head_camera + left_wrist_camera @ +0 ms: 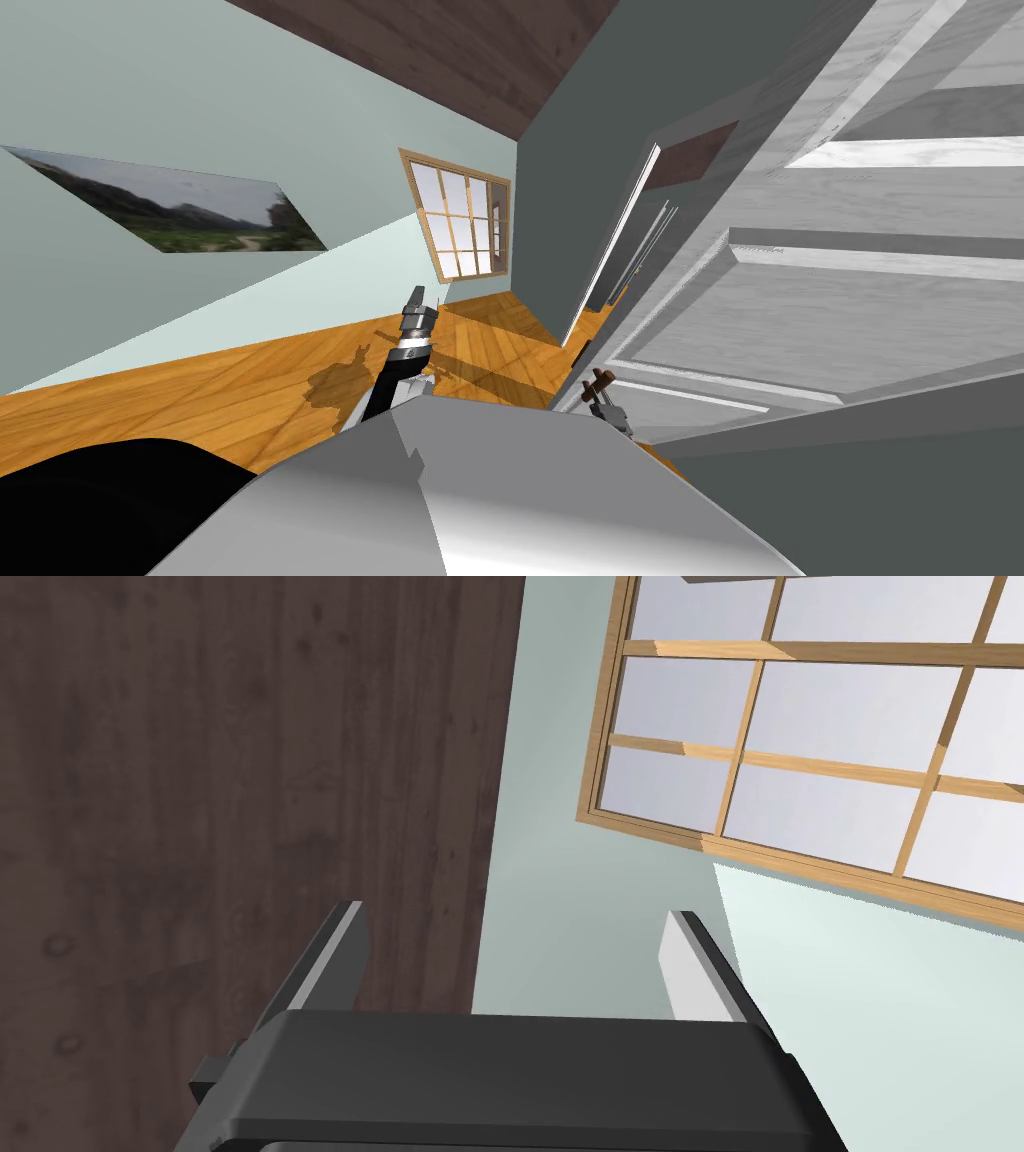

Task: Pull the door open

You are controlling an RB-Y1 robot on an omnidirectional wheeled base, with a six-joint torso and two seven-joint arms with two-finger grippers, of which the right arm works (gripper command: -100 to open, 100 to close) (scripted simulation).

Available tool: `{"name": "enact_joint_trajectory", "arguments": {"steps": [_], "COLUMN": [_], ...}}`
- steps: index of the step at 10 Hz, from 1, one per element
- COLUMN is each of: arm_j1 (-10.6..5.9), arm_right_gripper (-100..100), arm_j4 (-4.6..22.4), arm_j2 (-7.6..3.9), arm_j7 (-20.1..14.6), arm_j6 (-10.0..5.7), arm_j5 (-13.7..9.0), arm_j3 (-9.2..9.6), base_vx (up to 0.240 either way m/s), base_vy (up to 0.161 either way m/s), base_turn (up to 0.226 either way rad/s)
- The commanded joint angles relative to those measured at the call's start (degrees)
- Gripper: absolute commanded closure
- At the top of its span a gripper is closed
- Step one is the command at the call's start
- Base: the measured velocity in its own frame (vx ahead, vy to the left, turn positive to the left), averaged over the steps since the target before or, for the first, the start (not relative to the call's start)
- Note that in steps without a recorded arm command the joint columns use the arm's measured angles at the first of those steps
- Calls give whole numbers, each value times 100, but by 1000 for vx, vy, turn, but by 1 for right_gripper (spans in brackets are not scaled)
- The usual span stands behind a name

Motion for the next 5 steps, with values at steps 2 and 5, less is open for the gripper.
{"name": "enact_joint_trajectory", "arguments": {"steps": [2, 5], "arm_j1": [9, 7], "arm_right_gripper": [100, 100], "arm_j4": [88, 221], "arm_j2": [-39, -114], "arm_j7": [-99, -232], "arm_j6": [-126, -307], "arm_j5": [39, 84], "arm_j3": [100, 222], "base_vx": [-183, -193], "base_vy": [-47, -42], "base_turn": [109, 134]}}
